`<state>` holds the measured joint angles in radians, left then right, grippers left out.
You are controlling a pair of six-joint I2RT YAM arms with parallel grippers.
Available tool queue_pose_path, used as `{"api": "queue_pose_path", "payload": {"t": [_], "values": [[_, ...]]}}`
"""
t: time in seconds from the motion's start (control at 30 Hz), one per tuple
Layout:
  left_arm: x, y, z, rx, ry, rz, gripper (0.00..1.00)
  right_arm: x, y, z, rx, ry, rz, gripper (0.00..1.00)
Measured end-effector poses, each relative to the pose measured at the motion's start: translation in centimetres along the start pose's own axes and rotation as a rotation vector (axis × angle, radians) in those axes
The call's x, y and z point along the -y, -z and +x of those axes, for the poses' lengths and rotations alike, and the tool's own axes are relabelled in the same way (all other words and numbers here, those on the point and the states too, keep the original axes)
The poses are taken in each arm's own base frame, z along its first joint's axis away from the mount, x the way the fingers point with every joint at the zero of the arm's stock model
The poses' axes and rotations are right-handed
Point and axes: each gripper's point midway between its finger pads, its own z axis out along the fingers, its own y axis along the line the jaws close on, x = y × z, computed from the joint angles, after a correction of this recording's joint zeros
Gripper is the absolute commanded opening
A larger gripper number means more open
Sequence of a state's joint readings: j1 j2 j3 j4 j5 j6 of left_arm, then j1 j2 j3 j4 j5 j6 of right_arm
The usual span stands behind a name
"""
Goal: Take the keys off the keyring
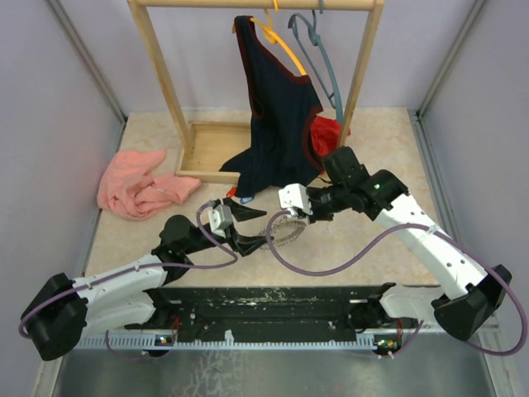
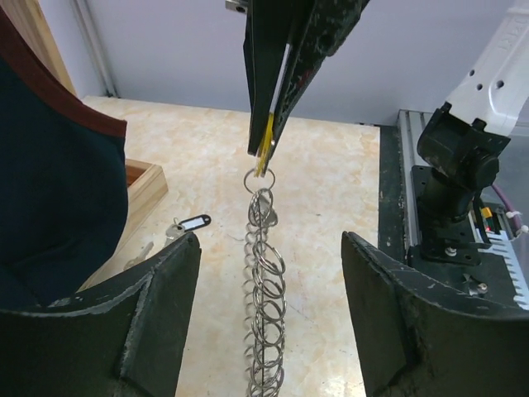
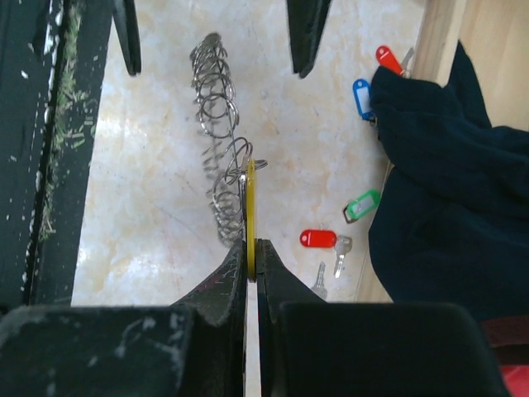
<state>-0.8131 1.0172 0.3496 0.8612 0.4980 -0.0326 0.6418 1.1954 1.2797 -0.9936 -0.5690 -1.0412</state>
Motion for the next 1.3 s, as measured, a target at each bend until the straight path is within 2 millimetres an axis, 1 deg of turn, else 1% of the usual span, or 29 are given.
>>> {"api": "queue_pose_path", "payload": {"t": [0.1, 0.27, 0.33, 0.47, 0.63, 0.8, 1.03, 1.3], "values": [[0.0, 0.0, -0.3, 0.008, 0.007, 0.000, 0.78, -0.4, -0.1, 0.9, -0.059, 0.016, -0.013, 0.00], [-0.3, -0.4, -1.4, 0.047, 0.004, -0.007, 0.75, -0.6, -0.5, 1.5, -0.112, 0.025, -0.039, 0.00], [-0.4, -0.7, -1.8, 0.074, 0.003, -0.007, 0.72, -0.5, -0.6, 1.4, -0.121, 0.026, -0.043, 0.00], [-0.5, -1.4, -1.7, 0.107, 0.019, 0.004, 0.59, -0.5, -0.9, 1.2, -0.127, 0.032, -0.056, 0.00], [-0.5, -2.2, -0.8, 0.107, 0.061, 0.022, 0.54, -1.0, -1.6, 1.4, -0.139, 0.027, -0.090, 0.00], [-0.6, -3.1, -1.0, 0.115, 0.081, 0.045, 0.48, -1.1, -1.8, 1.5, -0.143, 0.022, -0.099, 0.00], [-0.4, -4.0, -0.9, 0.105, 0.105, 0.081, 0.48, -1.0, -1.8, 1.2, -0.141, 0.020, -0.098, 0.00], [-0.2, -4.3, 0.2, 0.066, 0.129, 0.099, 0.47, -0.9, -1.7, 1.1, -0.139, 0.021, -0.096, 0.00]]}}
